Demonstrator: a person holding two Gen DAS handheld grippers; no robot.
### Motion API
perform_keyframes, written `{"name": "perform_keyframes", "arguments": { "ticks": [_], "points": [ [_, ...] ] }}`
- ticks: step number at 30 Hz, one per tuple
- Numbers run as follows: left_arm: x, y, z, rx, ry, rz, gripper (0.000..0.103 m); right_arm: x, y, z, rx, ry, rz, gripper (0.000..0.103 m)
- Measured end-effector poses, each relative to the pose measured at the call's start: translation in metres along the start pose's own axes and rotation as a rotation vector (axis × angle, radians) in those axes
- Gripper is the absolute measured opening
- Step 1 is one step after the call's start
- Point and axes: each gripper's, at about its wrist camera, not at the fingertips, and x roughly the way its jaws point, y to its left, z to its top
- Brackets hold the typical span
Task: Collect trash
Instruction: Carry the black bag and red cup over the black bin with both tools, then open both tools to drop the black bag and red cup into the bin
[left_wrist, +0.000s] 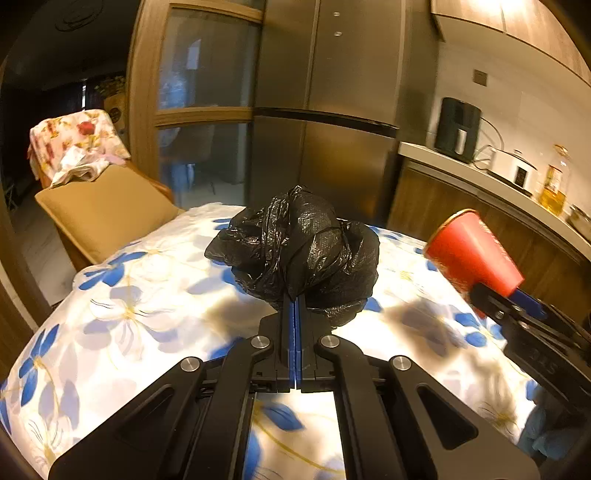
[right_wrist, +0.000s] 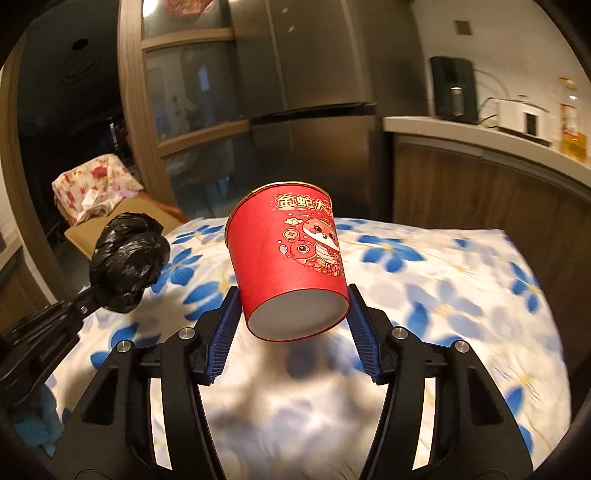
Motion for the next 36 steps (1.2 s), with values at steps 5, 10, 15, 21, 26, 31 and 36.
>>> {"name": "perform_keyframes", "arguments": {
  "ticks": [5,10,15,21,26,31,36],
  "points": [
    [-0.013,-0.029,-0.009,0.039,0.012,-0.068,0.0,-0.048,-0.024,-0.012,0.058,-0.05,-0.053,0.057],
    [-0.024,-0.06,-0.014,0.085,0.017,-0.136,0.0,-0.094,-0.047,-0.024,0.105,-0.09,-0.111,0.057],
    [-0.036,-0.105,-0.019,0.152,0.019,-0.222,0.0,-0.133,-0.072,-0.035,0.145,-0.127,-0.191,0.057],
    [-0.057,-0.185,-0.023,0.248,0.003,-0.378,0.0,-0.188,-0.119,-0.045,0.206,-0.187,-0.333,0.057],
    [-0.078,-0.256,-0.026,0.329,-0.029,-0.539,0.0,-0.249,-0.173,-0.06,0.286,-0.267,-0.522,0.057],
    [-0.089,-0.32,-0.032,0.387,-0.026,-0.691,0.0,-0.29,-0.22,-0.079,0.366,-0.286,-0.656,0.057],
    [-0.092,-0.369,-0.049,0.45,-0.015,-0.789,0.0,-0.306,-0.249,-0.089,0.4,-0.291,-0.711,0.058]
  ]
}}
